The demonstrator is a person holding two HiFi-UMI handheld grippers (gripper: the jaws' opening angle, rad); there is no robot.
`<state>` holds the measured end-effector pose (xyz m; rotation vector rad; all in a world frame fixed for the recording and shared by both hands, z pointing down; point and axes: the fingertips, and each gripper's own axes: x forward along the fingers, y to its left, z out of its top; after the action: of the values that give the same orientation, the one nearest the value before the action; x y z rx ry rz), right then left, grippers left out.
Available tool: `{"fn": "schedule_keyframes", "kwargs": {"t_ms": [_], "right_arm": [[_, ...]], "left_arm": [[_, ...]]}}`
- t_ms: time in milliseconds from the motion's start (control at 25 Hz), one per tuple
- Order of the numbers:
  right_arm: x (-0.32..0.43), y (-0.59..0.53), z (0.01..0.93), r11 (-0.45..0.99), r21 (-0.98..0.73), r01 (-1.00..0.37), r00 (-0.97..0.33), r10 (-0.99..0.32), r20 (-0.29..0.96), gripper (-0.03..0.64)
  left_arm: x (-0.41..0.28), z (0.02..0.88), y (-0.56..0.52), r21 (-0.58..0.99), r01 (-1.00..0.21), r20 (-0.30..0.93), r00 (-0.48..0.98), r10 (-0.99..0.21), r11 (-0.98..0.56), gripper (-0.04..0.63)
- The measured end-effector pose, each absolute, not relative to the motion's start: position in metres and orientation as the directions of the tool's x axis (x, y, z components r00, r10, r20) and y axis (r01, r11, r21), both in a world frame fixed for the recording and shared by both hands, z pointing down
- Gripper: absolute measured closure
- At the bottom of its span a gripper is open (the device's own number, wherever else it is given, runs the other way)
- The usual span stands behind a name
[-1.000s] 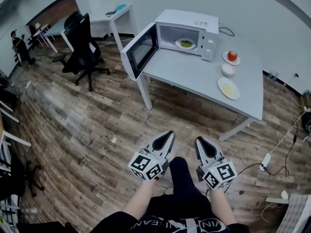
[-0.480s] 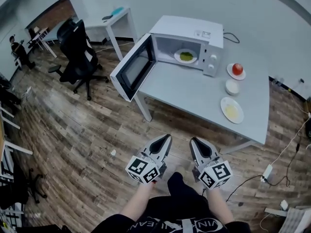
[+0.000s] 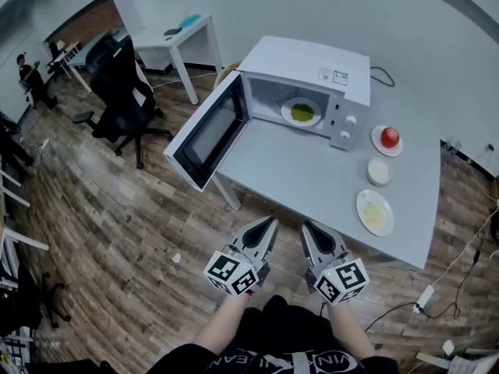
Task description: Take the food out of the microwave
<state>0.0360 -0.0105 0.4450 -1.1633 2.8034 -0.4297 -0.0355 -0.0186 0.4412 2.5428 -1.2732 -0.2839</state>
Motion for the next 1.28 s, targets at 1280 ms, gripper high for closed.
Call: {"fn": "schedule_keyframes", "kwargs": {"t_ms": [1280], "right_arm": [[0.012,-0.233,0.48,0.55,-0.357,-0.755,-0.629,-0.762,0.154,0.574]], "left_arm": [[-0.016,0.465,-0.255,0.46,-0.613,-0.024,0.715,-0.698,-0.643,0.586]]}}
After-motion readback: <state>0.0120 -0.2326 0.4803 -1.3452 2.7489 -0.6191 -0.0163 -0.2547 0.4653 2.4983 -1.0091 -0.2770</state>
